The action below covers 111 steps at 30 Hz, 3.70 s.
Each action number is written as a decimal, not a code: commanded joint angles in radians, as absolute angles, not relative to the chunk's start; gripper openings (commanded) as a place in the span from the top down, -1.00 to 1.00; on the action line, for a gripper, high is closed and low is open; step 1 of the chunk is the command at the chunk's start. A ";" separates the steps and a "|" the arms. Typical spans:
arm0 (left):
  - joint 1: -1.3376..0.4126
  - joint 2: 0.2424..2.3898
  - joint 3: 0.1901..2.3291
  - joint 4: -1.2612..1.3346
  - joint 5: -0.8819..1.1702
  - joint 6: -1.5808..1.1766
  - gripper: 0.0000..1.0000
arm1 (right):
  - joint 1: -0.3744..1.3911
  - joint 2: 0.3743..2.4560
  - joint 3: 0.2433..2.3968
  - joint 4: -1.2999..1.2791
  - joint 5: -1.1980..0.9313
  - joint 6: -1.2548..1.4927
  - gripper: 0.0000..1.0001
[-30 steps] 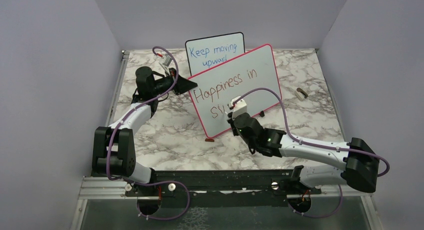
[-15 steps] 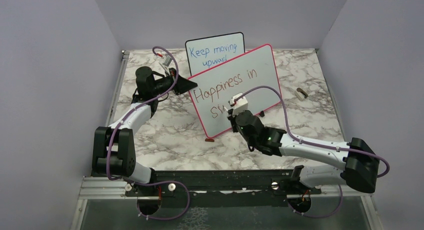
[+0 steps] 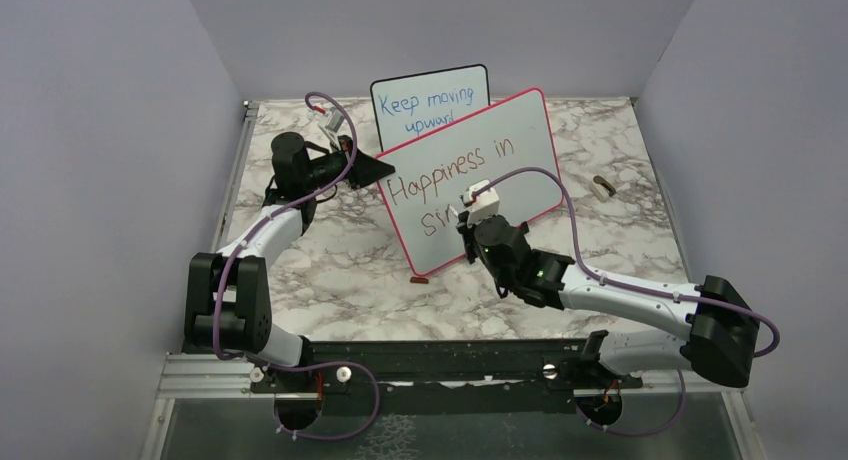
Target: Write a sentence on the whiteboard
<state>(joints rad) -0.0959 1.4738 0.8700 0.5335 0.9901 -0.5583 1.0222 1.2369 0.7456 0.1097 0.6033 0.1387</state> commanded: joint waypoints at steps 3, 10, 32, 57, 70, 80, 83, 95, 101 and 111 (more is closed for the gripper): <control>-0.112 1.512 0.864 0.442 0.948 -0.489 1.00 | 1.006 1.228 0.744 0.072 0.608 0.171 0.98; -0.111 1.516 0.866 0.439 0.948 -0.486 1.00 | 1.006 1.210 0.718 0.034 0.577 0.205 0.98; -0.112 1.511 0.867 0.434 0.945 -0.483 1.00 | 1.006 1.202 0.698 -0.053 0.512 0.226 0.98; -0.112 1.508 0.868 0.427 0.946 -0.478 1.00 | 1.005 1.235 0.744 0.096 0.606 0.169 0.98; -0.111 1.510 0.868 0.426 0.945 -0.477 1.00 | 0.987 1.236 0.761 0.131 0.620 0.138 0.98; -0.111 1.510 0.868 0.426 0.944 -0.477 1.00 | 0.969 1.230 0.763 0.121 0.625 0.140 0.98; -0.111 1.508 0.868 0.425 0.942 -0.476 1.00 | 0.966 1.221 0.757 0.101 0.626 0.152 0.98; -0.112 1.508 0.868 0.422 0.940 -0.474 1.00 | 0.966 1.193 0.715 0.021 0.589 0.213 0.98; -0.111 1.508 0.870 0.420 0.940 -0.473 1.00 | 0.966 1.190 0.703 -0.019 0.553 0.227 0.98; -0.112 1.508 0.870 0.418 0.939 -0.471 1.00 | 0.966 1.187 0.699 -0.076 0.529 0.241 0.98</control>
<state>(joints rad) -0.0986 1.4757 0.8768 0.5205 0.9863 -0.5453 0.9722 1.1919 0.7185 -0.0166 0.5655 0.2211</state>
